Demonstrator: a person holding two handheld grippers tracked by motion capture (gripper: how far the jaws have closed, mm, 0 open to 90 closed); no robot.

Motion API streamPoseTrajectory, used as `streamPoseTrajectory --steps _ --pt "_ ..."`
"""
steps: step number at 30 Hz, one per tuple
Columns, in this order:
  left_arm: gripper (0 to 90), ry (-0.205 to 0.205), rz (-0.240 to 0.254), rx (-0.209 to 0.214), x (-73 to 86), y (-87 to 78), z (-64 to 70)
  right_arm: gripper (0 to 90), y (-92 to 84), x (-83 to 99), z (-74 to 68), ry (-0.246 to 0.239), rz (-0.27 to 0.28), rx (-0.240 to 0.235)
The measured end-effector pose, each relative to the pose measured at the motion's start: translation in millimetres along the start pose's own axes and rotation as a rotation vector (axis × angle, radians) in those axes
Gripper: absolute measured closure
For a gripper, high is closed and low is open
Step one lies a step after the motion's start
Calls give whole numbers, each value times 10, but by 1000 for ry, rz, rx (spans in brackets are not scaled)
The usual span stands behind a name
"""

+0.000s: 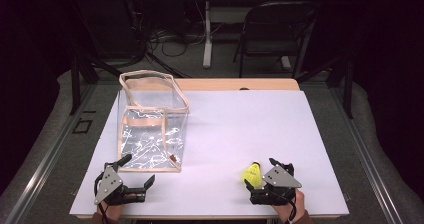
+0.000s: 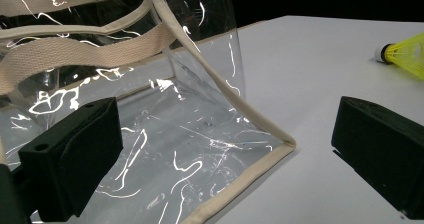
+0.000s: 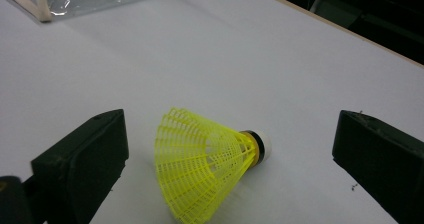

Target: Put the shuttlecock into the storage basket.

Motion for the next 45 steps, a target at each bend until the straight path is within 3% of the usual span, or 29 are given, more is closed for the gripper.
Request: streamPoseTrajectory --steps 10,27,36,45 --pt "0 2 0 1 -1 -2 -4 199 45 10 -23 -7 -45 32" --pt "0 2 0 1 -1 -2 -5 554 108 37 -37 7 -112 30" --pt "0 3 0 2 -2 -2 -6 693 111 49 -27 18 -122 23" --pt "0 2 1 2 -3 -5 -4 764 97 49 -20 20 -124 34"
Point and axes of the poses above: each handheld gripper's, and its own axes: y roughly forward along the jaws, x roughly out of its underside, z roughly to its right, the point moved 1 cm from there along y, roughly forward along the jaws, and after that the axes turned 6 degrees about -x, right-handed, at the moved point
